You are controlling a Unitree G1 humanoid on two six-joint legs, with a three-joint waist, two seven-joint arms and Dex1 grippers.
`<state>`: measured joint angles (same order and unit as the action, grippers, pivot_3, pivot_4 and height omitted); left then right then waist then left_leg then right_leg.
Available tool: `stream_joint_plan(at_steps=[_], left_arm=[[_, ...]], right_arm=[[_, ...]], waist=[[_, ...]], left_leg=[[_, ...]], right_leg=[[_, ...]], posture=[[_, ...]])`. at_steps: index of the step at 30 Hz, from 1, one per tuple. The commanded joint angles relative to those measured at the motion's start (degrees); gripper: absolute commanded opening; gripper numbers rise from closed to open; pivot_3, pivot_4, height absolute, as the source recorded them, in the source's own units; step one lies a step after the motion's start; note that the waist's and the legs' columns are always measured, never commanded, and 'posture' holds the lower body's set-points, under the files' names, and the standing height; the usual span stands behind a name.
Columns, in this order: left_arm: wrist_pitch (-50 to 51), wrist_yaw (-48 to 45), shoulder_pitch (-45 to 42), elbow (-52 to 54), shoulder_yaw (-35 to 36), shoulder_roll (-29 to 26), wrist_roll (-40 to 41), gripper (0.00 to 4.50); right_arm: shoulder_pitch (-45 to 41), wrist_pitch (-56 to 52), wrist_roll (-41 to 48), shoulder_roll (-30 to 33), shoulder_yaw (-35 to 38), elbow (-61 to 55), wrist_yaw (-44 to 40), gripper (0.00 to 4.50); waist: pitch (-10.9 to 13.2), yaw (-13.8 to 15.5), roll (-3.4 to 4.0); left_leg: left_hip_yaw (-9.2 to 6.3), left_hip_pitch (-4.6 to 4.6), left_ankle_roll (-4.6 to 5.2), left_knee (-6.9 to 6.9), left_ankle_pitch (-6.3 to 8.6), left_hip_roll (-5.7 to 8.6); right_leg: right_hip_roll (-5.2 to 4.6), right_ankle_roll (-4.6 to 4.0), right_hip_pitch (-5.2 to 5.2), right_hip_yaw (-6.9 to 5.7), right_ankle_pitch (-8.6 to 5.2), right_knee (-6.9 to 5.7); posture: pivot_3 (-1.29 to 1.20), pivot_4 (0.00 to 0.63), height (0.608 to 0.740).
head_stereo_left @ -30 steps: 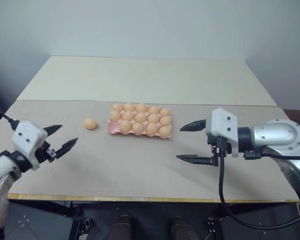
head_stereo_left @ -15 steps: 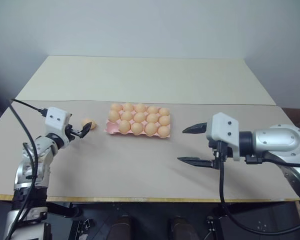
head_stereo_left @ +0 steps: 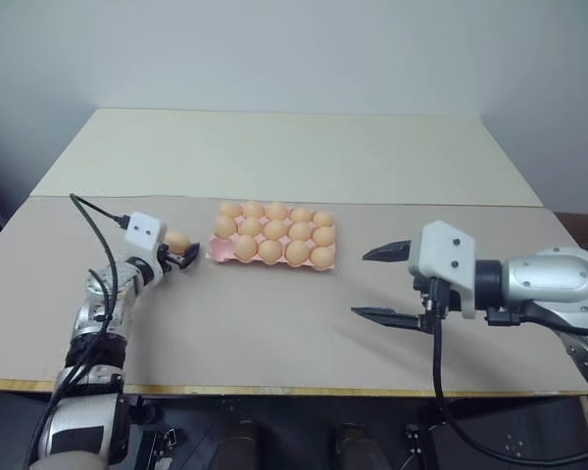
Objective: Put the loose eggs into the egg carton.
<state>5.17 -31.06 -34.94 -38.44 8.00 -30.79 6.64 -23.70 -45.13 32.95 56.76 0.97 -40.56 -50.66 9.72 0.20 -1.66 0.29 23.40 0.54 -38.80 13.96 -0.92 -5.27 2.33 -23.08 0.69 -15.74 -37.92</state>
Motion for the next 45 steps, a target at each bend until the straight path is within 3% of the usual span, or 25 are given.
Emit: stream_joint_plan(at_steps=[1, 7, 10, 16, 24, 35, 41, 45], left_arm=[[-3.4, -0.3, -1.9, -3.2, -0.5, 0.1, -1.0, 4.48], [-6.7, 0.7, -3.2, -6.6, -0.3, 0.3, -1.5, 2.64], [-7.5, 1.2, -3.3, -6.5, -0.7, -0.4, -2.4, 2.53], [-11.3, -0.6, -0.6, 3.8, 2.0, -1.2, 0.5, 2.53], [-8.9, -12.7, 5.3, 19.0, -0.2, -2.0, 6.1, 2.53], [-11.0, -14.4, 3.1, 15.5, -3.6, 0.1, 3.8, 2.53], [-14.3, -14.9, 2.1, 14.0, -4.3, 0.6, 2.9, 4.48], [-15.4, -14.2, 1.3, 13.4, -3.4, 0.3, 2.7, 4.48]], right_arm=[[-0.1, -0.6, 0.9, 0.8, 2.6, -1.7, 0.7, 4.5], [0.3, -0.7, 0.5, 1.0, 2.5, -1.6, 1.0, 4.5], [0.2, -0.5, 0.4, 0.9, 2.4, -1.4, 0.9, 4.5], [0.1, -0.2, 0.0, 0.7, 1.9, -1.2, 1.1, 4.5], [0.8, 0.0, -0.7, 0.7, 1.7, -1.6, 1.7, 4.5], [2.3, -0.1, -1.4, 1.0, 2.3, -3.0, 3.2, 4.5], [2.9, -0.5, -1.4, 0.9, 2.8, -3.4, 4.6, 4.5], [3.1, -0.6, -1.3, 0.4, 2.6, -3.8, 5.3, 4.5]], waist=[[0.0, 0.0, 0.0], [0.0, 0.0, -0.01], [0.0, 0.0, -0.01], [0.0, -0.1, -0.01], [0.0, 0.0, 0.0], [0.0, 0.0, -0.01], [0.0, 0.0, -0.01], [0.0, 0.0, -0.01]], left_leg=[[0.0, -0.01, 0.0, -0.01, 0.0, 0.0], [0.0, -0.02, 0.0, -0.01, 0.0, 0.0], [0.0, -0.03, 0.0, -0.02, 0.0, 0.0], [0.0, 0.03, 0.0, -0.01, 0.0, -0.02], [0.01, 0.01, -0.01, -0.02, 0.0, -0.01], [0.0, 0.02, 0.0, -0.04, 0.0, -0.01], [0.0, 0.01, 0.0, -0.04, 0.0, -0.01], [-0.01, 0.02, 0.0, -0.04, 0.0, -0.01]], right_leg=[[-0.01, 0.0, 0.0, 0.0, 0.0, -0.01], [0.0, 0.0, 0.01, 0.0, 0.0, -0.04], [0.0, 0.0, 0.01, 0.0, 0.0, -0.04], [0.0, 0.0, -0.03, 0.01, 0.0, -0.03], [-0.04, 0.0, 0.0, 0.02, 0.0, -0.02], [0.01, 0.0, 0.0, 0.0, 0.0, -0.02], [0.01, 0.0, 0.01, 0.0, 0.0, -0.02], [0.01, 0.0, 0.01, 0.0, 0.0, -0.02]], posture=[[0.0, 0.15, 0.74], [0.0, 0.15, 0.74], [0.0, 0.15, 0.74], [0.0, 0.15, 0.74], [0.0, 0.15, 0.74], [0.0, 0.15, 0.74], [0.0, 0.15, 0.74], [0.0, 0.15, 0.74]])
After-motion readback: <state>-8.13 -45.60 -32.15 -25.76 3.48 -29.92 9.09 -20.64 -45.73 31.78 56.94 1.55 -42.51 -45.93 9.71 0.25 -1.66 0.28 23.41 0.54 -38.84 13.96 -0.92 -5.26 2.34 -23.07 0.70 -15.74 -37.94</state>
